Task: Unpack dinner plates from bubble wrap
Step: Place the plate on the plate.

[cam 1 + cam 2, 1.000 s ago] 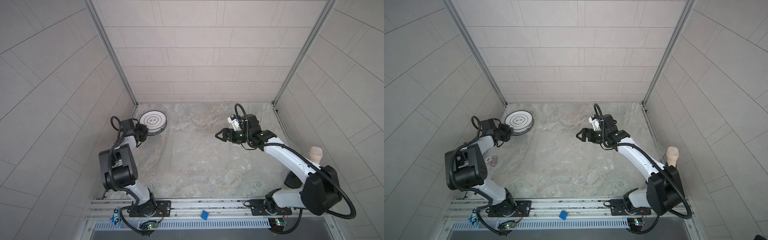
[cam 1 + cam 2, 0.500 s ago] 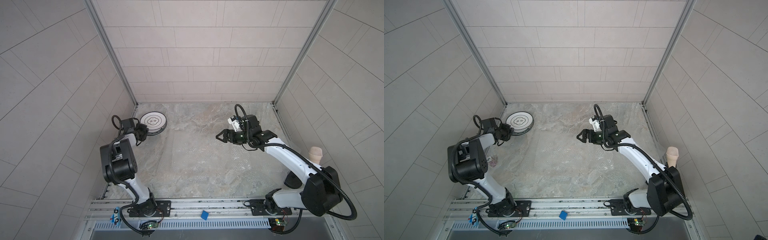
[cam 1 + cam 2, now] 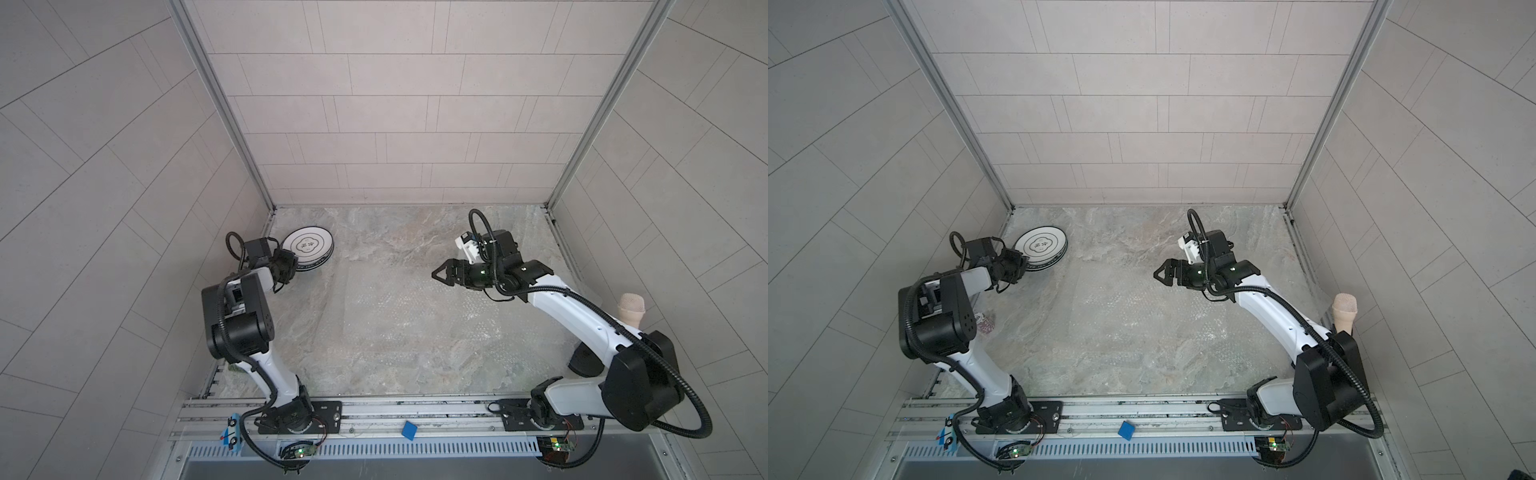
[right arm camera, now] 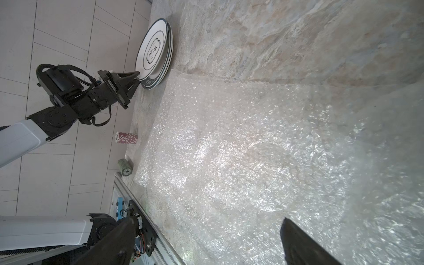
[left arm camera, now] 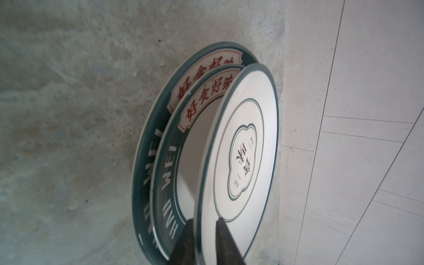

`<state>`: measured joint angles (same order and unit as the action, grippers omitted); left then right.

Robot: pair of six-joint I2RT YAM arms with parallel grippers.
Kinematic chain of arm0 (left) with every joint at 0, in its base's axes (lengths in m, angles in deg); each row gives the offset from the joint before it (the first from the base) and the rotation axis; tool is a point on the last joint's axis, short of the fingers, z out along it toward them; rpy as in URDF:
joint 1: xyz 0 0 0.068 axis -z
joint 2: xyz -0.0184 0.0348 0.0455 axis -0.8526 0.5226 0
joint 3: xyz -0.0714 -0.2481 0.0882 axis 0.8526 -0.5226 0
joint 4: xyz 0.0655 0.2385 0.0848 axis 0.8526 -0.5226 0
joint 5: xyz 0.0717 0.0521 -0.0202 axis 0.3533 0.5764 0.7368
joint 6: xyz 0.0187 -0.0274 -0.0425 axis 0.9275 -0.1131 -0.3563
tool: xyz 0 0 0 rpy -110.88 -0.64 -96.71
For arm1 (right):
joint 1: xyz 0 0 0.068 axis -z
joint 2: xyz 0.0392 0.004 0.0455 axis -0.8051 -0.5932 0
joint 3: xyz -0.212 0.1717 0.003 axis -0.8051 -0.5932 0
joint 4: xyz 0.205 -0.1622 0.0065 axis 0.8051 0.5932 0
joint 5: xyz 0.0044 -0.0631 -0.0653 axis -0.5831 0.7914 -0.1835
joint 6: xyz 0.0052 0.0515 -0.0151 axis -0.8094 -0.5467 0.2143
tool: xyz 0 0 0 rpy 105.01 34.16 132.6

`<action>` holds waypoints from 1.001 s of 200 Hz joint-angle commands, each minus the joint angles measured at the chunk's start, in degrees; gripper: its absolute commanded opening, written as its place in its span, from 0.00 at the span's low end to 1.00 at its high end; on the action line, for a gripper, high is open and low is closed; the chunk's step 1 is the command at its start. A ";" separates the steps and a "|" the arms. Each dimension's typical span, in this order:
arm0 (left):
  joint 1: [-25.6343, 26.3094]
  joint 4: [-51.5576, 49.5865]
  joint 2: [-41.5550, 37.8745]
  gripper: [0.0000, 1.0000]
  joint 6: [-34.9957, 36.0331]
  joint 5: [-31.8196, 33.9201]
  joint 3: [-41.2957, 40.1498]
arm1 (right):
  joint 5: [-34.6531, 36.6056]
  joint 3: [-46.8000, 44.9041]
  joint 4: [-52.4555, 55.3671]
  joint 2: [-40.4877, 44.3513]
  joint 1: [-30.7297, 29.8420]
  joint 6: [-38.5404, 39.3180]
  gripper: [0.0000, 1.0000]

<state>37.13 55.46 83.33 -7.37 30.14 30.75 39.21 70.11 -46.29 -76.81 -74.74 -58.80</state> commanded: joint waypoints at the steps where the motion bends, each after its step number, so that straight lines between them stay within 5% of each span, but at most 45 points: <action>1: -0.20 2.10 0.77 0.28 0.09 -0.07 0.44 | 0.51 -0.63 -0.44 -0.88 -0.21 -0.20 1.00; 40: -0.34 1.83 1.00 0.36 0.26 -0.24 0.24 | 0.70 -0.52 -0.39 -0.77 -0.23 -0.38 1.00; 81: -0.32 -2.24 -0.21 0.66 2.18 1.33 0.80 | 1.02 -0.59 -0.28 -1.01 -0.17 -0.43 1.00; 200: -0.34 -18.29 -12.73 1.00 7.04 9.39 1.90 | 2.77 0.58 1.41 -2.00 -0.23 0.75 1.00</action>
<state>37.13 41.86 75.46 -1.98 36.65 32.63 40.44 70.09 -46.14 -78.47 -74.74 -58.98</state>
